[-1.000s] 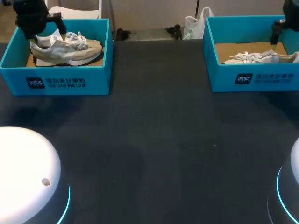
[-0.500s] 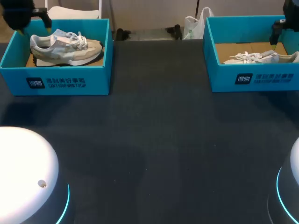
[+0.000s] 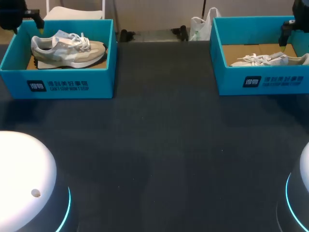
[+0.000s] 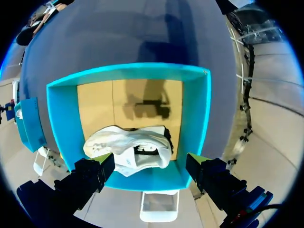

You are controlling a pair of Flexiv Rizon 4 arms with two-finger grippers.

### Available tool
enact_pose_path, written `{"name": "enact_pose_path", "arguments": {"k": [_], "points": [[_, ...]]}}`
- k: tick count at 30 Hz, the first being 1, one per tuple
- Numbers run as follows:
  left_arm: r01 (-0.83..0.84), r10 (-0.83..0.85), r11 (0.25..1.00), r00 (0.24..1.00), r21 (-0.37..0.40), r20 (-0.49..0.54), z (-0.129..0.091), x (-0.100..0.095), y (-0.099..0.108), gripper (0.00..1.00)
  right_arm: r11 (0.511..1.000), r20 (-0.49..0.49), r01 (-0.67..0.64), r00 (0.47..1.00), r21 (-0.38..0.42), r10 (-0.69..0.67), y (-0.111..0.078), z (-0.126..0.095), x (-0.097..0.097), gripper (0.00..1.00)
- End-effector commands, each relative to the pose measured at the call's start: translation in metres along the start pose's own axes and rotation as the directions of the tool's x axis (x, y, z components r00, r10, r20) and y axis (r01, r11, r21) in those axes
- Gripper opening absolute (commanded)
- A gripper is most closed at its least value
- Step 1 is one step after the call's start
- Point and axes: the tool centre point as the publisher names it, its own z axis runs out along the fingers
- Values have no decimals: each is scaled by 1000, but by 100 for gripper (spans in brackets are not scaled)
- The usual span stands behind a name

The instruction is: Take the shoe out of the shoebox, open the shoe tongue, remove and reinsert the insole, then place the shoe into the shoebox

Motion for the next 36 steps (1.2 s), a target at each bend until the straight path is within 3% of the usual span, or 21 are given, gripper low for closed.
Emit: {"name": "enact_pose_path", "arguments": {"k": [1, 5, 21, 23, 30, 36], "points": [[-8, 8, 1000, 1000, 5, 14, 12, 9, 9, 100, 1000, -1, 0, 1000, 1, 0, 1, 0, 0, 100], [27, -27, 1000, 999, -9, -22, 24, 18, 18, 100, 1000, -1, 0, 1000, 1, 0, 1, 0, 0, 100], [7, -7, 1000, 1000, -9, -10, 23, 16, 19, 100, 1000, -1, 0, 1000, 1, 0, 1, 0, 0, 100], [4, -5, 1000, 1000, 24, 15, 23, 13, 25, 100, 1000, -1, 0, 1000, 1, 0, 1, 0, 0, 100], [-23, 25, 999, 999, 43, -36, 40, 12, 45, 100, 1000, -1, 0, 1000, 1, 0, 1, 0, 0, 100], [-31, 33, 997, 999, 68, -21, 53, 18, 51, 100, 1000, -1, 0, 1000, 1, 0, 1, 0, 0, 100]]}}
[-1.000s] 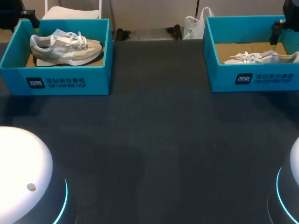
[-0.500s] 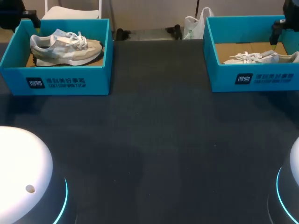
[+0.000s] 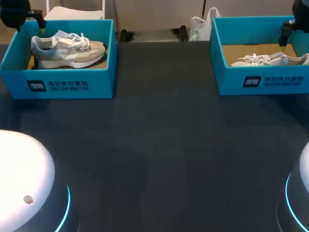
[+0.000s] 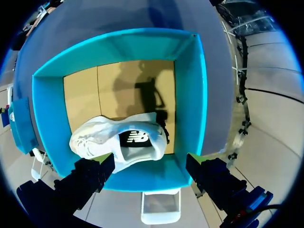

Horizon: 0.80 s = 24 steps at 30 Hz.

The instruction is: Take the shoe out of the shoebox, open the shoe tongue, remove and reinsert the insole, then place the shoe into the shoebox

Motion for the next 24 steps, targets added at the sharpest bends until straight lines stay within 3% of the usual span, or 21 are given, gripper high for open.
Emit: {"name": "enact_pose_path", "arguments": {"k": [1, 2, 3, 7, 13, 24], "points": [[-1, 0, 999, 1000, 42, 15, 14, 6, 15, 100, 1000, -1, 0, 1000, 1, 0, 1, 0, 0, 100], [0, 0, 999, 1000, 43, 10, 16, 7, 15, 100, 1000, -1, 0, 1000, 1, 0, 1, 0, 0, 100], [-1, 0, 999, 1000, 44, 10, 19, 8, 16, 93, 1000, -1, 0, 1000, 1, 0, 1, 0, 0, 100], [-10, 10, 999, 1000, 51, 12, 26, 12, 15, 82, 1000, -1, 0, 1000, 1, 0, 1, 0, 0, 100], [-20, 17, 996, 999, 83, 29, 40, 15, 14, 52, 1000, -1, 0, 1000, 1, 0, 1, 0, 0, 100], [-15, 8, 992, 999, 122, 50, 56, 18, 16, 50, 1000, -1, 0, 1000, 1, 0, 1, 0, 0, 100]]}}
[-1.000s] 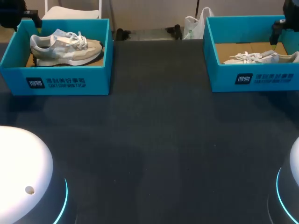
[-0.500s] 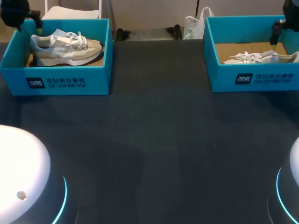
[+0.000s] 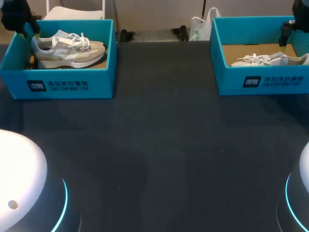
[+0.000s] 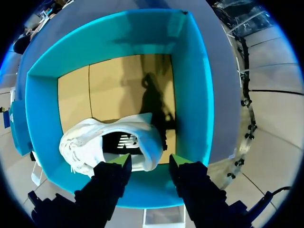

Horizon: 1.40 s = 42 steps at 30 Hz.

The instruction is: Take the shoe out of the shoebox, open the shoe tongue, remove and reinsert the insole, then place the shoe into the shoebox

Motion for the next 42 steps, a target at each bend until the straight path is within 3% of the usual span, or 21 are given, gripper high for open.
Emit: {"name": "enact_pose_path", "arguments": {"k": [1, 18, 32, 38, 42], "points": [[3, -3, 1000, 1000, 27, 8, 9, 3, 11, 50, 1000, -1, 0, 1000, 1, 0, 1, 0, 0, 100], [22, -21, 995, 1000, 95, -15, 46, 11, 15, 48, 1000, -1, 0, 1000, 1, 0, 1, 0, 0, 100], [26, -22, 990, 999, 141, -28, 61, 11, 4, 45, 1000, -1, 0, 1000, 1, 0, 1, 0, 0, 100], [22, -16, 987, 999, 157, -40, 67, 10, 2, 38, 1000, -1, 0, 1000, 1, 0, 1, 0, 0, 100], [14, -4, 985, 998, 171, -55, 69, 10, 1, 21, 1000, -1, 0, 1000, 1, 0, 1, 0, 0, 100]]}}
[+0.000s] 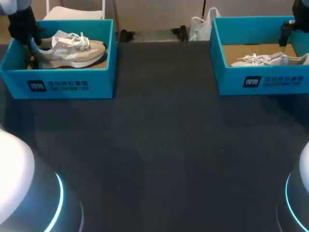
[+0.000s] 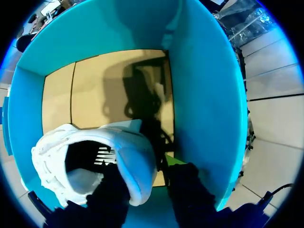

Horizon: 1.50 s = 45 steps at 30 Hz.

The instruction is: Take the shoe out of the shoebox, open the shoe tongue, remove and reinsert the insole, then place the shoe into the shoebox

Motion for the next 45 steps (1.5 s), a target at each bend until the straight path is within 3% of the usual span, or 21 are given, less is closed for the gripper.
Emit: {"name": "enact_pose_path", "arguments": {"k": [1, 3, 17, 39, 45], "points": [[-7, 7, 1000, 1000, 24, -5, 4, -4, 7, 15, 1000, -1, 0, 1000, 1, 0, 1, 0, 0, 100], [-19, 19, 999, 1000, 27, -9, 2, -4, 5, 0, 1000, -1, 0, 1000, 1, 0, 1, 0, 0, 100], [-126, 126, 991, 992, 37, -11, -45, 3, -6, 0, 1000, -1, 0, 1000, 1, 0, 1, 0, 0, 100], [-118, 117, 993, 992, -7, -48, -153, 26, -21, 0, 1000, -1, 0, 1000, 1, 0, 1, 0, 0, 100], [-114, 114, 993, 993, -10, -44, -156, 27, -21, 0, 1000, -1, 0, 1000, 1, 0, 1, 0, 0, 100]]}}
